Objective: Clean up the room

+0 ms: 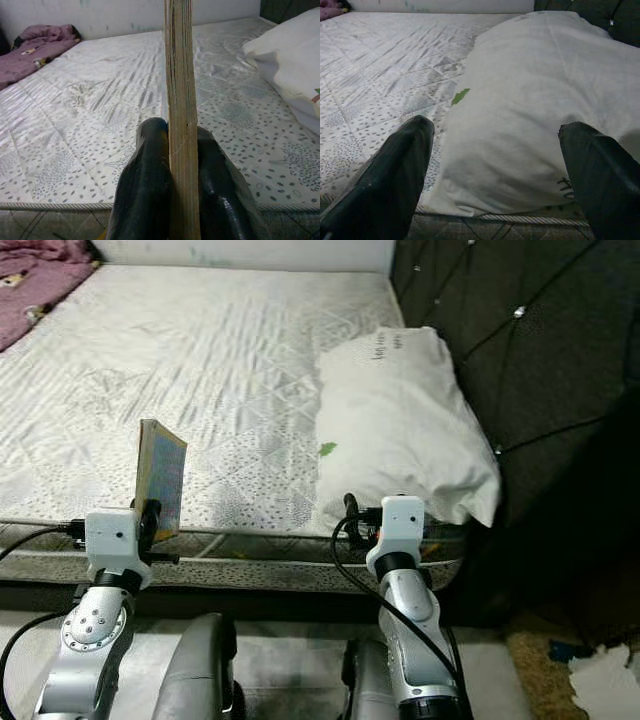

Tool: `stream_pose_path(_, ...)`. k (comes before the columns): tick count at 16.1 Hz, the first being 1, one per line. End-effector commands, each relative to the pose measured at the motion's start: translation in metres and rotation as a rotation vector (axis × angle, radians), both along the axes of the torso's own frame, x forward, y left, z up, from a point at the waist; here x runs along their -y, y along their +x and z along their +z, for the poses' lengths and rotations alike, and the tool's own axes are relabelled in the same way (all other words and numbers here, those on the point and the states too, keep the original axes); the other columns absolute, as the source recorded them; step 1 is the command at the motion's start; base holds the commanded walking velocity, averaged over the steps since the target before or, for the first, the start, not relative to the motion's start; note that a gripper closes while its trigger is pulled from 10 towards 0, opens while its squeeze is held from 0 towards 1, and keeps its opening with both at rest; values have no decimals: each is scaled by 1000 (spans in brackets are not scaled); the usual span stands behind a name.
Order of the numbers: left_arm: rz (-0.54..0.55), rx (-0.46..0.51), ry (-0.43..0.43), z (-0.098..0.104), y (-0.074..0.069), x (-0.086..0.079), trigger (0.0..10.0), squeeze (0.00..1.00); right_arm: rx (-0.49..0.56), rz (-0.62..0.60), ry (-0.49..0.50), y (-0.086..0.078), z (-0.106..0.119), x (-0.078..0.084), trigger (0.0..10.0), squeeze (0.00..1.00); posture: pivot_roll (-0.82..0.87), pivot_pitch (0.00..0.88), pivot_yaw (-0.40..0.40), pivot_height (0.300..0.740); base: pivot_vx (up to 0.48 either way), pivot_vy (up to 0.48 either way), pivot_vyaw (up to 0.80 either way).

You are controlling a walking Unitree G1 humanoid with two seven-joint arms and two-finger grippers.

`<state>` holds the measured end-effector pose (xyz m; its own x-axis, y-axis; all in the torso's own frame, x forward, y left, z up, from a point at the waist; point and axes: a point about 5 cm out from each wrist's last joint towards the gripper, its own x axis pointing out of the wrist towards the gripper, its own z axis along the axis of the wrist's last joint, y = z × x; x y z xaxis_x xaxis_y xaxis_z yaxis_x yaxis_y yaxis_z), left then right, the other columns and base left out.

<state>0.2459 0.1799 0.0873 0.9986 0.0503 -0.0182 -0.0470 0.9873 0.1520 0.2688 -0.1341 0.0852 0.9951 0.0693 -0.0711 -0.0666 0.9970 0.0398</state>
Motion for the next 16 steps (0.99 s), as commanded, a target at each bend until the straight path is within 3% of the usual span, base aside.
stream_pose_path(1,1,39,8,8,3,-2,10000,0,10,5,3,2,3,0,10000,0,34,53,1,591,0,0,0)
stream_pose_path(6,7,61,8,11,6,-1,10000,0,15,1,4,3,4,1,10000,0,31,51,-3,561,0,0,0)
stream_pose_path(16,1,63,-7,11,9,2,10000,0,11,6,0,4,2,0,10000,0,30,30,-8,561,298,0,0)
